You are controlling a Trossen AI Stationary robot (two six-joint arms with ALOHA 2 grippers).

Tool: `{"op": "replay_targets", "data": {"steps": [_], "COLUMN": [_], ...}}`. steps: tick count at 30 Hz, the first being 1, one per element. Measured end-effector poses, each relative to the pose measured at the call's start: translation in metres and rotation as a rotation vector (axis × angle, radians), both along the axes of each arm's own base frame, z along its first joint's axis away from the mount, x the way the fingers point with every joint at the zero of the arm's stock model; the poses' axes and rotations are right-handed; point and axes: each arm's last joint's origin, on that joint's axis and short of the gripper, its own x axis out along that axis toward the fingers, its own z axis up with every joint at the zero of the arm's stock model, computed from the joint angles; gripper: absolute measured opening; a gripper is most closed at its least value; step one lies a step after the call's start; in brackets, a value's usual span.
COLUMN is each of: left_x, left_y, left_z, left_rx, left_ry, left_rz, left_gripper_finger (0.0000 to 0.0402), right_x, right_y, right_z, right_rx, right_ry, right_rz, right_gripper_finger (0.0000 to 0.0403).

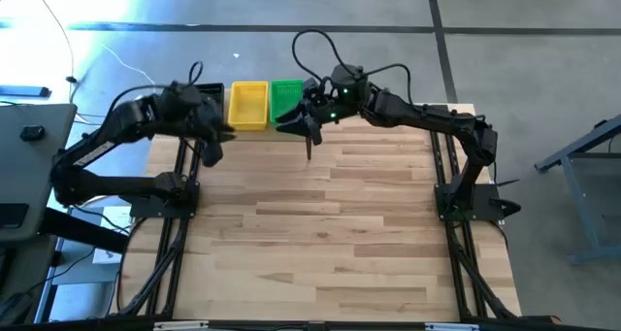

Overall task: Stack baskets on shelf by color
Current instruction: Return to Home Position

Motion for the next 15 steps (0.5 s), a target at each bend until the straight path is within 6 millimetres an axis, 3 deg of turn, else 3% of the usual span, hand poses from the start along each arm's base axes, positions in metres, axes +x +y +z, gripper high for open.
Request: {"op": "replay_targets", "data": {"steps": [6, 15], "left_x": [-0.003, -0.015], "left_y": [-0.022, -0.044], "left_z": [-0.025, -0.077], "left_rx": [-0.034, -0.049], "left_ry": [-0.158, -0.322], "left_rz": [-0.092, -0.166], "left_gripper_finger": [0.0085, 0.0085], "right_x": [0.005, -0.004], "right_y": [0.019, 0.057], "right_z": [0.002, 0.024], "right_rx": [0.057, 0.034], "right_ry": [0.005, -0.048], "right_rz": [-0.032, -0.119], "right_gripper_finger": [0.017, 0.017]}}
